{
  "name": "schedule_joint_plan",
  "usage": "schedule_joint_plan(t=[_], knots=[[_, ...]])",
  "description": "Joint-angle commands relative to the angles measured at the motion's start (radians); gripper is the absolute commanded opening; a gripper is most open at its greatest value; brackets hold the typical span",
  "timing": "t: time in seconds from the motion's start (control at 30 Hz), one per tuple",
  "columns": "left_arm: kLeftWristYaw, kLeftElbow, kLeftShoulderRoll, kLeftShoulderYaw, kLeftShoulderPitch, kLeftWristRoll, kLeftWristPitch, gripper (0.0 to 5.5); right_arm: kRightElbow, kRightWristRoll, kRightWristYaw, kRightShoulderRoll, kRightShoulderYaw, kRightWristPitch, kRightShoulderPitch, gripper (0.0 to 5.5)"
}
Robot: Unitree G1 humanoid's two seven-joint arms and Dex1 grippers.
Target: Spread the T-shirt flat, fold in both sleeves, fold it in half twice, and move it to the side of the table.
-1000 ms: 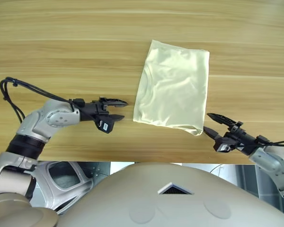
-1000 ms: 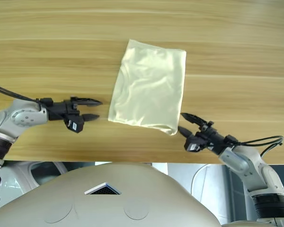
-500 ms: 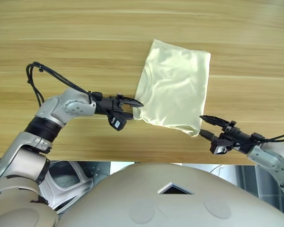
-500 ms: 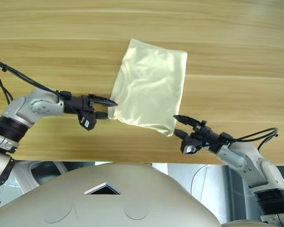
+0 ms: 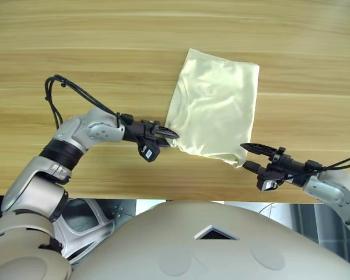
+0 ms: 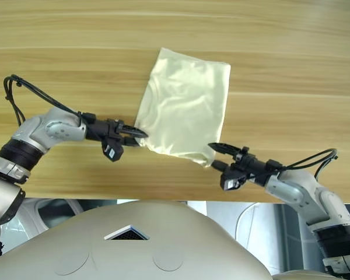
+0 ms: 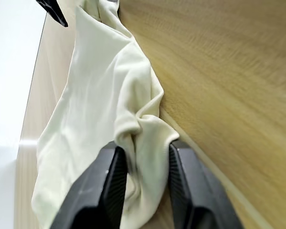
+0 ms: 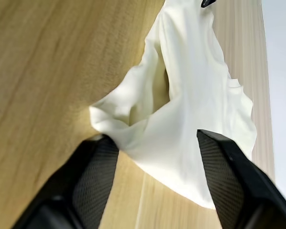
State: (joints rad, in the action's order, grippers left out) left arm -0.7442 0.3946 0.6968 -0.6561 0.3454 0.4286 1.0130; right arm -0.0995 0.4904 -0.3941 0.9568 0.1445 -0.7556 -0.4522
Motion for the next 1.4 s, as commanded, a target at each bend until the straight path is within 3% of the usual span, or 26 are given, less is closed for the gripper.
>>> schedule_joint_plan(t=[0.03, 0.13, 0.33, 0.6, 0.87, 1.03, 1.2, 1.4], knots=[[-0.029, 0.035, 0.007, -0.05, -0.058, 0.087, -0.026, 0.45, 0.08, 0.044, -0.069, -0.003, 0.073, 0.019, 0.041, 2.91], [-0.018, 0.038, -0.005, -0.049, -0.061, 0.086, -0.024, 0.09, 0.103, 0.046, -0.072, -0.004, 0.112, 0.001, 0.067, 2.91], [0.021, 0.059, -0.022, -0.028, -0.061, 0.082, -0.029, 0.08, 0.122, 0.041, -0.064, 0.021, 0.141, -0.032, 0.098, 1.68], [0.128, 0.009, -0.022, 0.041, -0.167, 0.038, -0.053, 0.07, 0.095, 0.006, -0.036, 0.077, 0.054, -0.054, 0.091, 0.15], [0.112, -0.275, 0.013, 0.038, -0.389, -0.121, -0.106, 0.06, 0.06, 0.022, -0.018, 0.01, 0.079, -0.095, 0.093, 0.14], [0.157, -0.503, 0.083, 0.113, -0.655, -0.189, -0.23, 0.06, -0.091, -0.11, 0.022, -0.006, -0.06, -0.019, -0.206, 0.14], [0.186, -0.545, 0.107, 0.2, -0.773, -0.207, -0.316, 0.06, -0.155, -0.215, 0.009, -0.021, -0.161, 0.017, -0.332, 0.14], [0.176, -0.575, 0.105, 0.237, -0.82, -0.223, -0.325, 0.06, -0.194, -0.276, -0.059, -0.039, -0.122, 0.022, -0.278, 0.14]])
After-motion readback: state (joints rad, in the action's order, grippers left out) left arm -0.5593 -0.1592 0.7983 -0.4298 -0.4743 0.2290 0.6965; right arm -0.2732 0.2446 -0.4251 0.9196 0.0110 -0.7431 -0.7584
